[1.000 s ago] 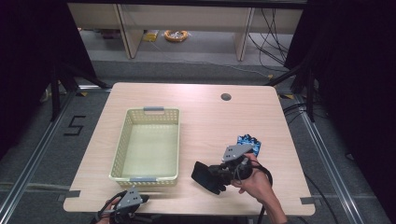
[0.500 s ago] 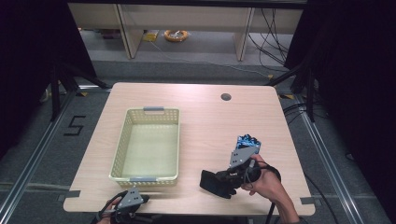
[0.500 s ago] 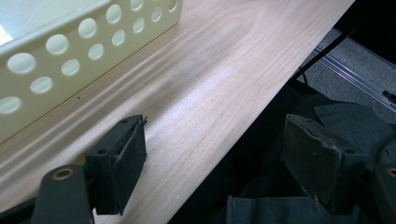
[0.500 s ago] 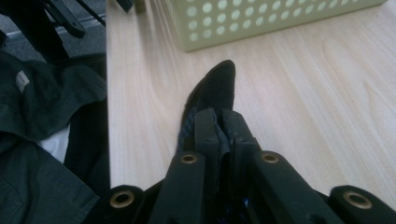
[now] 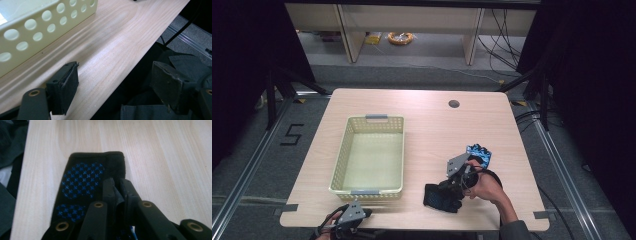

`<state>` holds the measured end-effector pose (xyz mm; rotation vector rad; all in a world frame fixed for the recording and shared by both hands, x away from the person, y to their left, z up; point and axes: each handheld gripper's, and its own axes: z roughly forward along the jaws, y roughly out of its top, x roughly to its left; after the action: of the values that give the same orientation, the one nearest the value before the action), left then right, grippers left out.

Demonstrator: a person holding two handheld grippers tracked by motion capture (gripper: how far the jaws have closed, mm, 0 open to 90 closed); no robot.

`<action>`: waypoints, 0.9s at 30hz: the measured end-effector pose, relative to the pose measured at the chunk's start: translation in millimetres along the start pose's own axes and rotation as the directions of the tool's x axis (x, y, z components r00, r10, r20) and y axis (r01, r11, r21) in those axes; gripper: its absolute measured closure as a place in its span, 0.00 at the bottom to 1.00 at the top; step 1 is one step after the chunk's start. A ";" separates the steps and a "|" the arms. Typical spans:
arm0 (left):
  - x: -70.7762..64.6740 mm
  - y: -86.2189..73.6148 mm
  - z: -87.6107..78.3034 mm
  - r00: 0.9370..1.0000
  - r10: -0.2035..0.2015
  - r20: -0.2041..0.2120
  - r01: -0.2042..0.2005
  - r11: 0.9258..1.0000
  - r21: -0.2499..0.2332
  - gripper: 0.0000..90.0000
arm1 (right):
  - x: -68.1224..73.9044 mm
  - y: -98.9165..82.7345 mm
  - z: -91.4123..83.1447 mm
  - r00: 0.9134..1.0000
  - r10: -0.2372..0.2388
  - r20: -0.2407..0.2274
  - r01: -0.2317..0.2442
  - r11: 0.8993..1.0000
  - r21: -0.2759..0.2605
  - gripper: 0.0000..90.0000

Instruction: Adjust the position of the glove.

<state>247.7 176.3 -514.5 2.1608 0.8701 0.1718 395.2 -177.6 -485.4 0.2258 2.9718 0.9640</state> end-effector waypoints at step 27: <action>-4.7 -0.4 -0.6 0.999 -0.047 0.026 0.048 0.998 -0.032 0.26 | -7.8 -67.6 -82.4 0.730 0.522 0.441 -0.507 0.847 -0.163 1.00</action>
<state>243.7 173.9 -513.7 2.1056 0.8972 0.1334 389.5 -280.9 -458.4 1.1597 2.4609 0.8187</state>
